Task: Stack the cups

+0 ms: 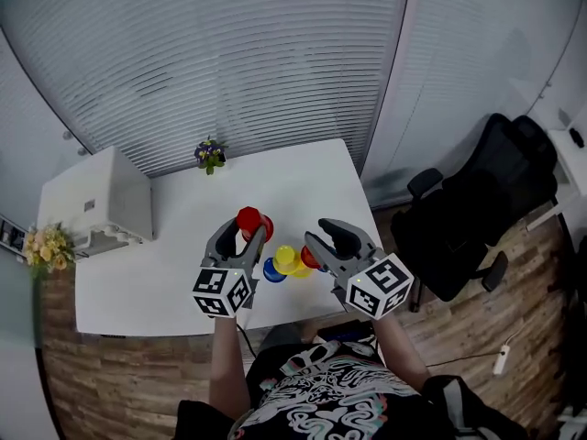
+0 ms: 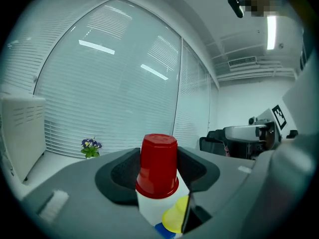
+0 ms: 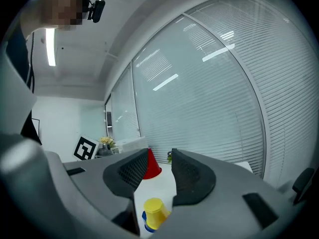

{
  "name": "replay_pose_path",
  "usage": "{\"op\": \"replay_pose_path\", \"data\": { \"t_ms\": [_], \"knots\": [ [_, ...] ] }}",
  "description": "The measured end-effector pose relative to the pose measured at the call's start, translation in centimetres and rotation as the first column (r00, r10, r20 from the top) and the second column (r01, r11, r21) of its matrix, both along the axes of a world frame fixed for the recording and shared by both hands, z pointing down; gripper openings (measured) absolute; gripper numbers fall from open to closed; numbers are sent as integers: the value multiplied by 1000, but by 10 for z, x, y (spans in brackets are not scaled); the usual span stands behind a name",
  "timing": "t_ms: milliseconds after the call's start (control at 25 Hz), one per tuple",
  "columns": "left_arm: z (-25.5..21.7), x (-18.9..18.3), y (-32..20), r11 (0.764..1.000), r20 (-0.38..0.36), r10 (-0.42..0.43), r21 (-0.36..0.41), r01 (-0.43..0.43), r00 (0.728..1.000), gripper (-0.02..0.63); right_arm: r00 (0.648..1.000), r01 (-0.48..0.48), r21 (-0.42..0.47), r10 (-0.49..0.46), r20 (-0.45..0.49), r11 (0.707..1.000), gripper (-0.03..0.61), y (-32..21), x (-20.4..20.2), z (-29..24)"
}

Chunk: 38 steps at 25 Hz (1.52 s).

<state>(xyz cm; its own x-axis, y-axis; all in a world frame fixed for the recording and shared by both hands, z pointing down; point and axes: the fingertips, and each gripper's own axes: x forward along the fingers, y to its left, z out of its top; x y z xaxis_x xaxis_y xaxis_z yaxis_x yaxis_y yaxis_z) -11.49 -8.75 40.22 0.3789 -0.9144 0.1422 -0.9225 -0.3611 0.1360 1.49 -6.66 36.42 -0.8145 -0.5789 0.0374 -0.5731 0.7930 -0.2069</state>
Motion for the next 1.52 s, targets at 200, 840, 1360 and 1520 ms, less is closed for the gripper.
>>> {"op": "replay_pose_path", "data": {
  "t_ms": [200, 840, 1360, 1520],
  "knots": [
    [-1, 21, 9, 999, 30, 45, -2, -45, 999, 225, 1000, -11, 14, 11, -7, 1000, 147, 6, 4, -5],
    [27, 81, 22, 981, 116, 191, 1, -193, 975, 227, 995, -94, -46, 93, -23, 995, 147, 12, 37, 19],
    [33, 100, 28, 969, 164, 240, 15, -246, 957, 229, 995, 94, -85, -97, -28, 992, 207, 25, -7, 25],
    [33, 102, 29, 965, 157, 256, 21, -262, 954, 230, 992, 121, -108, -123, -12, 987, 222, 25, -13, 27]
  ]
}}
